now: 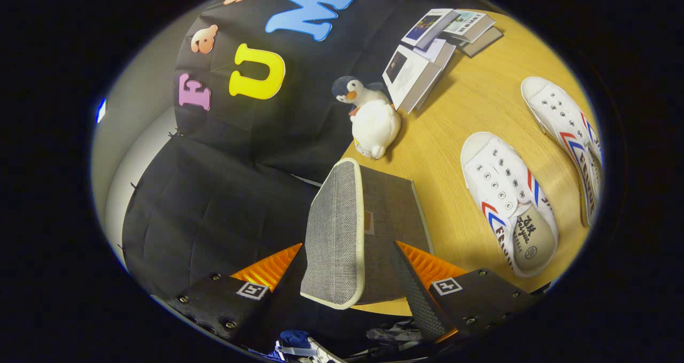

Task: Open the storage box then place both shoes into the box .Put the left shoe in first, then the right shoe, with the right side of both shoes facing outward in a uniform manner.

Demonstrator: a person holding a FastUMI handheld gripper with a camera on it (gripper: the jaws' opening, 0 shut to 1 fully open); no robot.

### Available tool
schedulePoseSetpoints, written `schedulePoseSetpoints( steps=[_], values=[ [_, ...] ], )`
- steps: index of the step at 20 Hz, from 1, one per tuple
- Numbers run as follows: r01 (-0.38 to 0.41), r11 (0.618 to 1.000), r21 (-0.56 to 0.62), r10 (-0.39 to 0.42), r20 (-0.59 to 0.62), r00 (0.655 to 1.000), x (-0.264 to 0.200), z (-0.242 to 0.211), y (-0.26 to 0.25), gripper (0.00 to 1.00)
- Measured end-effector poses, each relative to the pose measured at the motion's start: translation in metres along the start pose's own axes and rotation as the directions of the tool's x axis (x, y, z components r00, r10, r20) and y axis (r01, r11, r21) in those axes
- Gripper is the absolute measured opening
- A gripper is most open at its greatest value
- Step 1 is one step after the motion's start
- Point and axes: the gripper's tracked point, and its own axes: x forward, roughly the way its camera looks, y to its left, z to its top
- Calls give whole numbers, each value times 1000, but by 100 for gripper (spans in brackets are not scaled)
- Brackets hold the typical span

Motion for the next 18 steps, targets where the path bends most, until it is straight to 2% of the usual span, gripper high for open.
schedulePoseSetpoints(
  steps=[6,12,13,15,18],
  values=[
    [-8,998,69,12,-62,998,21,-19,-2,95],
    [-4,998,56,11,-125,992,33,-36,4,92],
    [19,999,43,-14,-119,993,34,-36,0,89],
    [33,998,47,-27,-125,992,38,-36,-3,53],
    [31,999,44,-25,-139,990,36,-34,-2,53]
  ],
)
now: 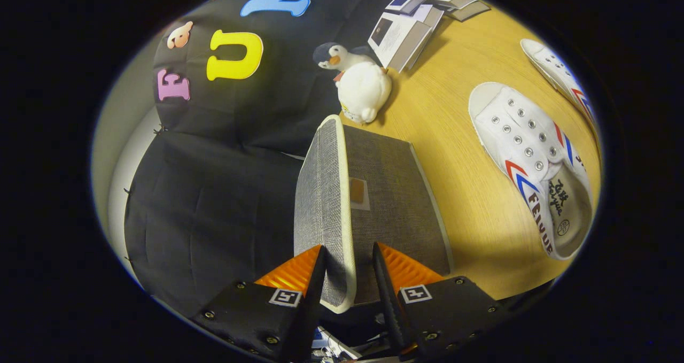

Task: Open the storage box then place both shoes into the box .Put the left shoe in first, then the right shoe, with the right side of both shoes facing outward in a uniform manner.

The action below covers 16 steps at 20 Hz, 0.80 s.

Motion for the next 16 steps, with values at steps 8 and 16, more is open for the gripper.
schedulePoseSetpoints(
  steps=[8,16],
  values=[
    [26,998,-63,-23,38,999,-6,13,11,0],
    [-42,989,-142,46,23,999,-15,16,73,0]
  ],
)
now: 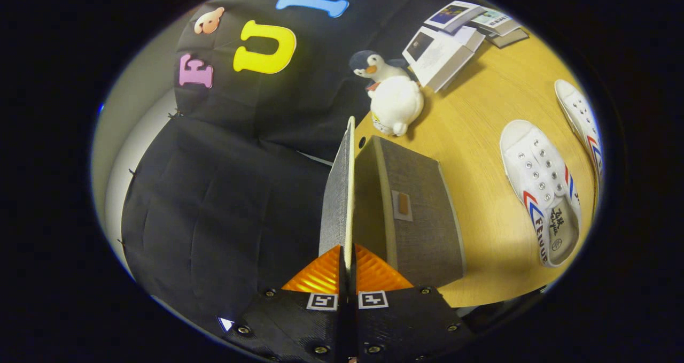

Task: Open the storage box then place both shoes into the box .Put the left shoe in first, then the right shoe, with the right side of both shoes facing outward in a uniform manner.

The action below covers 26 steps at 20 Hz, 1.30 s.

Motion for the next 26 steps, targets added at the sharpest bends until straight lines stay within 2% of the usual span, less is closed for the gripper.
schedulePoseSetpoints(
  steps=[3,8,16,22,26],
  values=[
    [-48,998,-41,48,-1,999,1,2,37,0],
    [-82,991,-105,81,-12,997,12,-1,79,0],
    [-142,974,-175,132,-66,989,48,-29,136,0],
    [-124,970,-210,113,-65,991,78,-50,162,0],
    [-110,951,-289,97,-58,994,103,-68,175,0]
  ],
)
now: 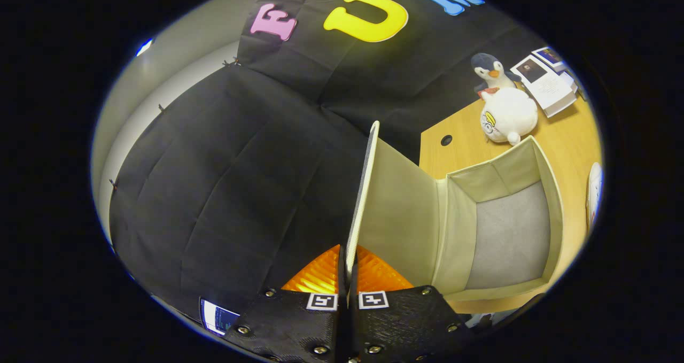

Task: Open the storage box then place both shoes into the box .Put the left shoe in first, then the right shoe, with the right side of both shoes facing outward in a uniform manner.

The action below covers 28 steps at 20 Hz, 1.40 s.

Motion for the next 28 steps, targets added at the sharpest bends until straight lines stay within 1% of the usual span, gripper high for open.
schedulePoseSetpoints(
  steps=[5,6,7,8,9,10,11,12,13,14,15,16,20,25,28],
  values=[
    [6,999,-50,-8,-37,999,34,-20,12,0],
    [5,998,-70,-9,-56,998,38,-25,15,5],
    [2,995,-100,-10,-76,997,43,-33,20,5],
    [6,990,-140,-18,-88,996,43,-32,23,8],
    [4,984,-179,-20,-89,996,47,-34,22,19],
    [2,977,-214,-20,-80,997,48,-33,21,35],
    [-1,969,-248,-18,-74,997,48,-32,23,65],
    [4,961,-277,-23,-66,998,46,-30,22,79],
    [13,954,-301,-32,-56,998,42,-28,20,90],
    [32,946,-323,-49,-43,998,37,-23,14,91],
    [48,940,-338,-61,-29,998,30,-20,9,96],
    [62,935,-349,-72,-16,997,25,-15,3,98],
    [140,918,-372,-133,44,990,-4,5,-23,97],
    [219,919,-328,-199,94,975,-40,29,-59,98],
    [276,902,-332,-243,139,960,-64,47,-84,98]
  ],
)
